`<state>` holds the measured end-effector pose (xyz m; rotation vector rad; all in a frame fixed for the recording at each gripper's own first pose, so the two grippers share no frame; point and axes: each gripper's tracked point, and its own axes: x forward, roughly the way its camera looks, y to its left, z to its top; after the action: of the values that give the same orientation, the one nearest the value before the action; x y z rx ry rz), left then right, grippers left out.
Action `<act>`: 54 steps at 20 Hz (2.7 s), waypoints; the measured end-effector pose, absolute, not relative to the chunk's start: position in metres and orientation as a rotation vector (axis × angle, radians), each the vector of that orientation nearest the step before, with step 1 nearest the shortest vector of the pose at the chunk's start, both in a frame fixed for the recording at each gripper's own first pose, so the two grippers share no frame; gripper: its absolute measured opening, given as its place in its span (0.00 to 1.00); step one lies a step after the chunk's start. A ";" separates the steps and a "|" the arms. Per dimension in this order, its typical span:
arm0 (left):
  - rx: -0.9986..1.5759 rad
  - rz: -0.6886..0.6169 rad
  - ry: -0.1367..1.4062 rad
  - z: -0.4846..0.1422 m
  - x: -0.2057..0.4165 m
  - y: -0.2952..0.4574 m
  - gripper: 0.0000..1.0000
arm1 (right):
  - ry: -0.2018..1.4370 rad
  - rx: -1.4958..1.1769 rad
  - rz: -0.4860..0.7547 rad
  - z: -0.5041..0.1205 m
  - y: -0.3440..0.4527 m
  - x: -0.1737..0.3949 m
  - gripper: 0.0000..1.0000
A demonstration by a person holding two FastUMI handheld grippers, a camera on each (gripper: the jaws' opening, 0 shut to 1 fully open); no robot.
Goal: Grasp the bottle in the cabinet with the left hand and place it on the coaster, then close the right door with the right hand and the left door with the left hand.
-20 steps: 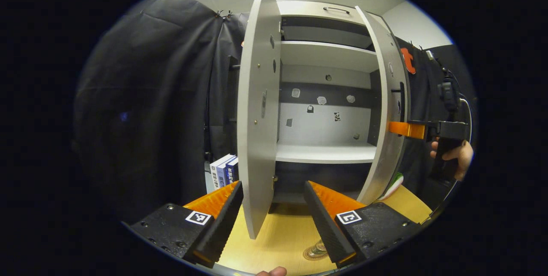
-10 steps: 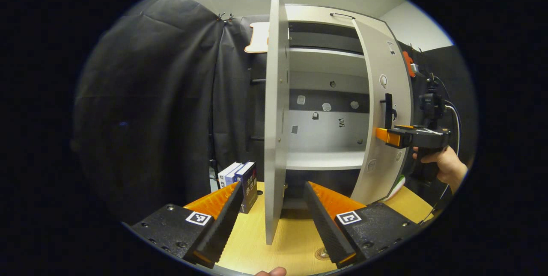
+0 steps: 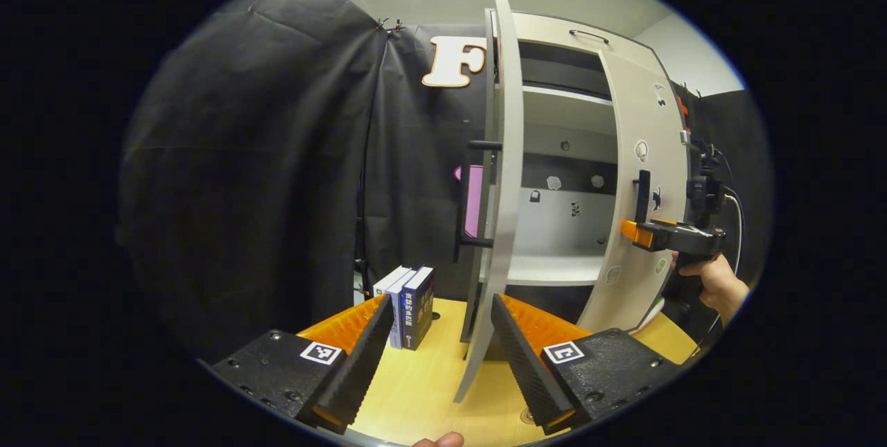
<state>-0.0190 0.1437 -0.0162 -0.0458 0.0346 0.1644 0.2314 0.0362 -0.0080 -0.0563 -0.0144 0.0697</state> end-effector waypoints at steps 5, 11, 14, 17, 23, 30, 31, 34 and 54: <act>-0.058 0.170 0.008 -0.003 -0.010 0.163 0.90 | -0.012 -0.062 0.039 -0.009 0.037 0.236 1.00; -0.066 0.126 0.001 0.008 0.007 0.170 0.89 | 0.043 -0.065 0.043 -0.020 0.039 0.229 1.00; -0.068 0.089 -0.010 0.016 0.016 0.166 0.94 | 0.032 -0.063 0.057 -0.019 0.042 0.215 0.97; -0.050 0.060 -0.009 0.016 0.022 0.162 0.94 | 0.034 -0.055 0.075 -0.021 0.042 0.198 1.00; -0.028 0.040 -0.010 0.019 0.039 0.162 0.94 | 0.044 -0.103 0.101 -0.032 0.034 0.163 1.00; -0.059 -0.013 -0.009 0.018 0.040 0.148 0.94 | 0.074 -0.074 0.126 -0.049 0.026 0.130 1.00; -0.051 -0.019 -0.012 0.018 0.039 0.144 0.94 | 0.076 -0.076 0.131 -0.050 0.026 0.125 1.00; -0.035 -0.034 -0.016 0.018 0.039 0.133 0.94 | 0.080 -0.079 0.150 -0.054 0.030 0.110 1.00; 0.009 -0.083 -0.036 0.016 0.062 0.033 0.89 | 0.132 -0.025 0.101 -0.071 -0.029 0.064 1.00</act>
<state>0.0620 0.0333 0.0160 0.0094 -0.0357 -0.0828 0.0644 -0.0292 -0.0715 -0.0254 0.1317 0.1006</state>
